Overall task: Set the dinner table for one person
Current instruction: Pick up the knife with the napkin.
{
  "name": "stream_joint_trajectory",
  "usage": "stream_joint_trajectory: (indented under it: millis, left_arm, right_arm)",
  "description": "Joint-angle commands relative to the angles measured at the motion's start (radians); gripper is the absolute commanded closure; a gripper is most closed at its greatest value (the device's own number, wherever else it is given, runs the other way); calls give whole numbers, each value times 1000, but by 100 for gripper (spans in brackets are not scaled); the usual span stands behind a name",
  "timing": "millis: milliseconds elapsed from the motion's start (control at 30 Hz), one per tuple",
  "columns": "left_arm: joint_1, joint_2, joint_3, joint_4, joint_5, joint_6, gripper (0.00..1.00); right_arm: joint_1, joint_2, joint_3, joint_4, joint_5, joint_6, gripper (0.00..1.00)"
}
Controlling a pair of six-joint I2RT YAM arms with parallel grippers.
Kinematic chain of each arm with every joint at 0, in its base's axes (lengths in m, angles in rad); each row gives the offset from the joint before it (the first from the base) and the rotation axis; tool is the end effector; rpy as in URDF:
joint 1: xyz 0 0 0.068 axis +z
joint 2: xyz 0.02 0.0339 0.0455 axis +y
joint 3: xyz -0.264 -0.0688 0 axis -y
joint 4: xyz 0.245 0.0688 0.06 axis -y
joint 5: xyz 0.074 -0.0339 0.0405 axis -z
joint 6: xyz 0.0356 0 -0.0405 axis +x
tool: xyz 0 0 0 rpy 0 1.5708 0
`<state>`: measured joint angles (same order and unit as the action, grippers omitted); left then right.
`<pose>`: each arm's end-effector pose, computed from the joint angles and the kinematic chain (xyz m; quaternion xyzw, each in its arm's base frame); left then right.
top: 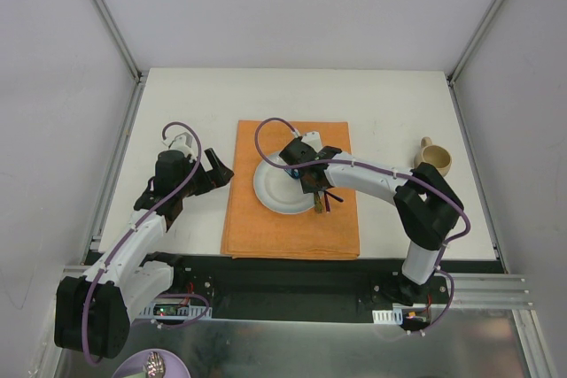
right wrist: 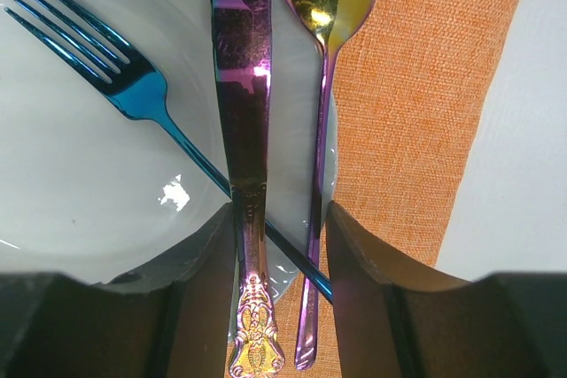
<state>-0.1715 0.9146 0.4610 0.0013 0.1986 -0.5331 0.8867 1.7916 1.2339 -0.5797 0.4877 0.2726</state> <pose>0.1992 -0.0416 0.2217 -0.0999 0.8392 -0.2610 0.4665 0.2415 0.2698 0.1966 -0.2370 0.9191 -0.0830 0.3037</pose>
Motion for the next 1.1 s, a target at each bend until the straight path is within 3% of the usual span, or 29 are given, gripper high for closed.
stream_joint_trajectory:
  millis: [0,200,667,967,1067]
  left_arm:
    - [-11,-3,-2,6,-14,15,1]
    - [-10,3,2,6,-11,16,1]
    - [-11,7,-1,8,-10,16,1]
    - [-11,3,-2,8,-11,16,1]
    - [-11,4,-2,6,-14,16,1]
  right_arm:
    - [11,-9,6,-31,-23,-13,94]
    - [11,-46,27,-71,26,-26,80]
    - [11,-67,47,-109,58,-33,78]
    - [9,-63,38,-108,58,-30,53]
    - [11,-61,38,-109,58,-32,50]
